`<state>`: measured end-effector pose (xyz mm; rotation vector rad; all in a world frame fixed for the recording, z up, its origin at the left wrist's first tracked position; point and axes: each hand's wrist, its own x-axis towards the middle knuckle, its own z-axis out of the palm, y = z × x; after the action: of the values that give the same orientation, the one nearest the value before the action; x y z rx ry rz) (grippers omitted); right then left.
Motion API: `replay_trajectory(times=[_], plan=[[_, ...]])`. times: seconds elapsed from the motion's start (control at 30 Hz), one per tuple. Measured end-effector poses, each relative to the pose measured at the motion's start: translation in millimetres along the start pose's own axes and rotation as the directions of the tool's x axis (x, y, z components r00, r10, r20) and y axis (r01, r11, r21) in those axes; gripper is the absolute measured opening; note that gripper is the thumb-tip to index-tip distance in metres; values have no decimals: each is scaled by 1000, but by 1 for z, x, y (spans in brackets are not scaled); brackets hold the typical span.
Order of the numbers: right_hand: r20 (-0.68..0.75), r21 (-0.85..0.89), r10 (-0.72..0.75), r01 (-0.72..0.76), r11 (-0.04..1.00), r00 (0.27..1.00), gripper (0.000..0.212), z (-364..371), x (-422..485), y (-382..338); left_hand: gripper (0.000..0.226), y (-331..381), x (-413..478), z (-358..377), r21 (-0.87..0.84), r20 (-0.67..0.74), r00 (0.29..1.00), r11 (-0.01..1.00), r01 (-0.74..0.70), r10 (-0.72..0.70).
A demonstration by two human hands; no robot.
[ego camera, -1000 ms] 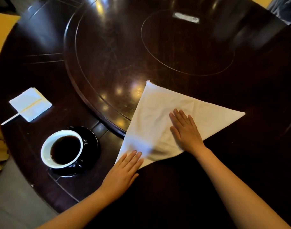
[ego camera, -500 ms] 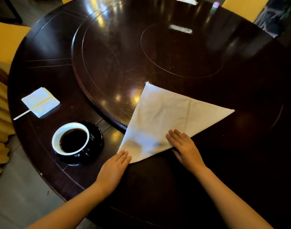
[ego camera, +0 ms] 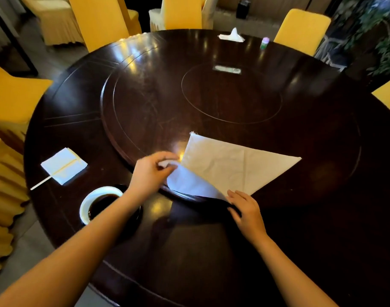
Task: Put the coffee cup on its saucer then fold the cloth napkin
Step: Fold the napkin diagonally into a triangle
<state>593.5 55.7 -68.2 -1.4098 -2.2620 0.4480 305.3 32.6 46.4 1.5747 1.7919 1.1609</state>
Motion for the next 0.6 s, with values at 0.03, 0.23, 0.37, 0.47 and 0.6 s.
replay_trajectory(times=[0.03,0.23,0.37,0.47,0.6], plan=[[-49,22,65,-64,998,997,34,-1,0,-3,16,0,16,0,-44,8,999,998,39,-39],[-133,-9,314,-318,948,940,6,-3,2,-14,9,-12,87,32,-206,74,952,930,305,-295],[-45,0,453,-453,891,891,10,-10,5,-15,16,-21,121,56,-108,106,940,936,335,-324],[73,-19,528,-528,849,846,14,-18,7,-14,26,-29,136,73,-77,132,930,932,354,-342],[75,-16,552,-552,833,830,14,-24,10,-15,25,-38,153,91,1,186,912,928,371,-365]])
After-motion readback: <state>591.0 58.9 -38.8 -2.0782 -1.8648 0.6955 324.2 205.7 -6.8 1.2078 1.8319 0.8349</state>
